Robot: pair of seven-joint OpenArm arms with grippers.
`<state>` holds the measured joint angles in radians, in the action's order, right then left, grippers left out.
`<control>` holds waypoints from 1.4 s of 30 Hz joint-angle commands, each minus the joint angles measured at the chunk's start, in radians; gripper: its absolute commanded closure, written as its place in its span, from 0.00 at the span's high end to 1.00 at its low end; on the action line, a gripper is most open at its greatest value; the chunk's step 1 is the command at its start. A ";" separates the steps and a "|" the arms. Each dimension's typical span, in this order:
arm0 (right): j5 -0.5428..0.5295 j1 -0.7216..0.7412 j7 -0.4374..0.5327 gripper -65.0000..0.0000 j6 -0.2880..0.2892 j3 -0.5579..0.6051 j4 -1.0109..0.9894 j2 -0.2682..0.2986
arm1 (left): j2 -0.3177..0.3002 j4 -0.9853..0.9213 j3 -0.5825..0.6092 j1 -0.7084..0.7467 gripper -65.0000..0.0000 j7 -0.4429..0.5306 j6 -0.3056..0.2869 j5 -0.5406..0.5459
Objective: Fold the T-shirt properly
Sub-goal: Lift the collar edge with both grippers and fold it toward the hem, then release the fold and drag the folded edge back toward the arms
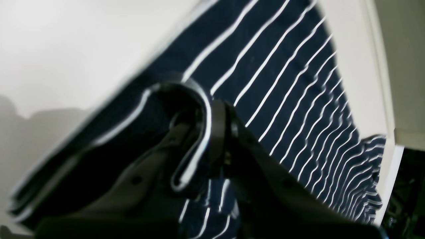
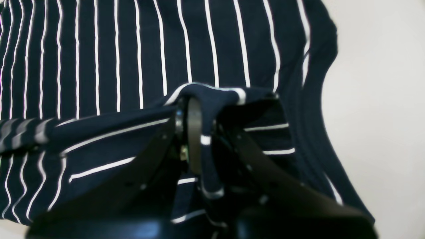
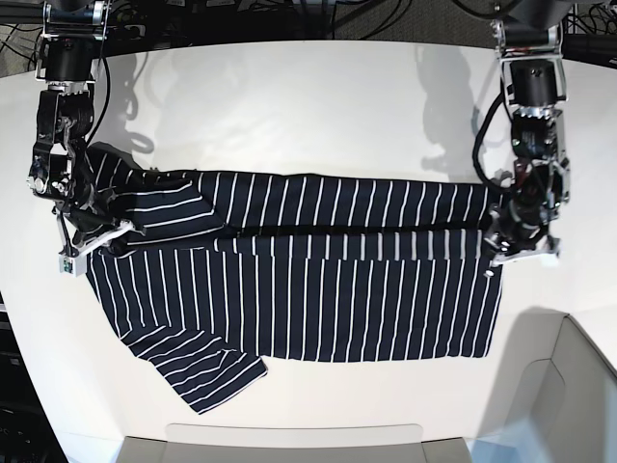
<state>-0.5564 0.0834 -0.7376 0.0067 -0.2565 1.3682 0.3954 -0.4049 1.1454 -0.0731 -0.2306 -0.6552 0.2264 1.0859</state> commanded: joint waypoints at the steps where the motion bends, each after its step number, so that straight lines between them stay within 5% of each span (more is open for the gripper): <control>1: -0.003 0.025 0.028 0.00 0.002 -0.005 0.017 0.021 | -0.021 0.003 -0.004 -0.028 0.00 0.012 -0.006 0.001; 4: -0.003 0.025 0.022 0.00 0.002 -0.005 0.017 0.021 | -0.021 -0.006 -0.004 -0.034 0.00 0.012 -0.006 0.001; 6: -0.003 0.022 0.022 0.10 0.002 -0.005 0.018 0.021 | -0.021 -0.005 -0.004 -0.031 0.02 0.010 -0.006 0.001; 11: -0.007 0.013 0.022 0.40 0.002 -0.011 0.050 0.029 | -0.021 0.021 -0.011 -0.023 0.27 -0.001 0.001 0.003; 15: -0.009 -0.029 0.026 0.47 0.002 -0.014 0.145 0.029 | -0.022 0.140 -0.029 0.043 0.29 0.007 0.003 0.003; 20: -0.011 -0.083 0.022 0.47 0.002 -0.048 0.271 0.021 | -0.019 0.292 -0.121 0.135 0.28 0.012 0.000 0.003; 24: -0.011 -0.129 0.022 0.45 0.002 -0.105 0.310 -0.016 | -0.018 0.354 -0.109 0.190 0.12 0.008 -0.012 0.003; 26: -0.009 -0.142 0.022 0.34 0.003 -0.102 0.308 -0.017 | -0.021 0.358 -0.037 0.193 0.00 0.010 -0.052 0.001; 32: -0.004 -0.129 0.022 0.00 0.003 -0.096 0.179 -0.020 | -0.019 0.287 0.100 0.141 0.00 0.010 -0.115 -0.105; 42: 0.028 -0.165 0.022 0.05 0.003 0.012 0.009 0.024 | -0.021 0.176 0.263 0.182 0.00 -0.002 -0.117 -0.378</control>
<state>-0.5335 -0.0772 -0.6952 0.0078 -0.2371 1.3689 0.4042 -0.4183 1.3178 0.1921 -0.0505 -0.6292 0.1001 0.7162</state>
